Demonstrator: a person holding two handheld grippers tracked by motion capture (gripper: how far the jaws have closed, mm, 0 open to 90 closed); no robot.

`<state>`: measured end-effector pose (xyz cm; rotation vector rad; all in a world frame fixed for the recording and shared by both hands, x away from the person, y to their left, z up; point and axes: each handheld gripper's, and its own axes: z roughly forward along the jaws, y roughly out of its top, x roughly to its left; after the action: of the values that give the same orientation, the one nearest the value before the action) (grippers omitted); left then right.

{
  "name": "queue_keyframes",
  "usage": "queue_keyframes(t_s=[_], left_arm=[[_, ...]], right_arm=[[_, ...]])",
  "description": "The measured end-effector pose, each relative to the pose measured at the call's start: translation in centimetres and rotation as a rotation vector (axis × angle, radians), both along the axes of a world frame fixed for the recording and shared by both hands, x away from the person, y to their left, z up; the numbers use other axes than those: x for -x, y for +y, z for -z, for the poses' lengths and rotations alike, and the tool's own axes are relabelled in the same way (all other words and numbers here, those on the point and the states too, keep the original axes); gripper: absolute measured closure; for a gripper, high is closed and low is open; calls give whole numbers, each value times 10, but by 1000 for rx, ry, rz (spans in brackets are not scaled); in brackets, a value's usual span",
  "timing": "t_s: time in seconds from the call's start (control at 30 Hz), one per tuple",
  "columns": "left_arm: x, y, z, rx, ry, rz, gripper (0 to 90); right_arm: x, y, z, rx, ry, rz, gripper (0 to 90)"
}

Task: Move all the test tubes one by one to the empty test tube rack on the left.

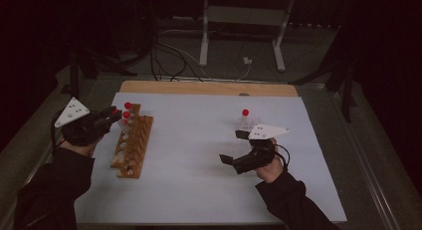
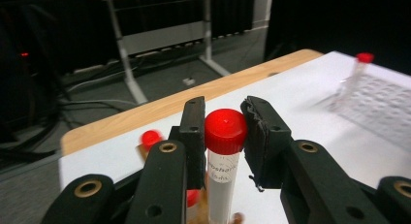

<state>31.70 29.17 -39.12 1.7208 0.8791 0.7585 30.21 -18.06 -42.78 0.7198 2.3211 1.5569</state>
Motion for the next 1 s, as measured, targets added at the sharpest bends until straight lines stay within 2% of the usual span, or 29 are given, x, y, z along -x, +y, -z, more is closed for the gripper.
queue_keyframes(t_s=[0.2,0.57,1.0], left_arm=[[-5,5,16,4,32,-27,719],[-9,2,46,-2,85,-32,720],[-7,2,63,-29,115,-50,718]], right_arm=[[0,1,1,3,2,-3,0],[0,-1,0,1,4,-3,0],[0,-2,0,-2,6,-5,0]])
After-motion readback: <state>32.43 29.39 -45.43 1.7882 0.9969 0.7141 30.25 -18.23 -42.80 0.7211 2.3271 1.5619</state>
